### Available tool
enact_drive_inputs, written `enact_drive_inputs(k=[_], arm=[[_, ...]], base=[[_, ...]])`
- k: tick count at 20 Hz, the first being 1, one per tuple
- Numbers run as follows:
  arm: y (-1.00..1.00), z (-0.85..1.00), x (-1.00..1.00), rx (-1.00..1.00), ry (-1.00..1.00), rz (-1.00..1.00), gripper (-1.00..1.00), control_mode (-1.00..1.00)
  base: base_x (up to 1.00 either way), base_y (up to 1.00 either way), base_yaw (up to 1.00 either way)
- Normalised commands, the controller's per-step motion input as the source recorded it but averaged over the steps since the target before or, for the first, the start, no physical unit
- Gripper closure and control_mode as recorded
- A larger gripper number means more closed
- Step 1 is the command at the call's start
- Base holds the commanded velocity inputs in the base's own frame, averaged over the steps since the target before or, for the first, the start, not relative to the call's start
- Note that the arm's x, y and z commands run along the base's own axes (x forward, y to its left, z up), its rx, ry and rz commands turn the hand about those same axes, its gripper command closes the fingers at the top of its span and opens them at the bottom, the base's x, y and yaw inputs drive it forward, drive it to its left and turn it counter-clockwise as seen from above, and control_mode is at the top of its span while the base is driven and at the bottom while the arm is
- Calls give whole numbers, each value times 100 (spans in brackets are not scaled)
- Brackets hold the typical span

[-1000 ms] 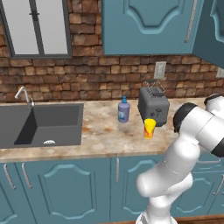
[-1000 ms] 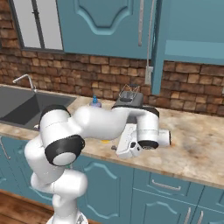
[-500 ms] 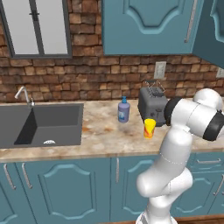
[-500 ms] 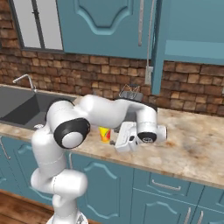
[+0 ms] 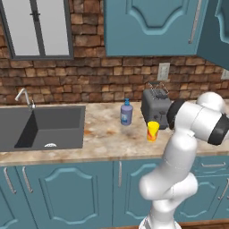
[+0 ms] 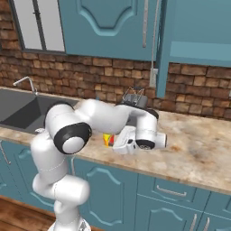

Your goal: Move the cup from next to the sink to the open cabinet. Then, move the bowl with the bell pepper to the fridge to clear the area for faucet cleaning.

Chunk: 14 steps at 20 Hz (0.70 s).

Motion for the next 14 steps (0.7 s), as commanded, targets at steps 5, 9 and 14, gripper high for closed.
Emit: enact_drive_inputs(k=[5, 9, 14], arm=[[32, 0, 8, 0, 0, -17, -100, -100], [19, 0, 6, 0, 4, -5, -100, -100], [6, 0, 0, 0, 5, -1, -100, -100]], base=[[0, 0, 0], [0, 0, 0], [0, 0, 0]])
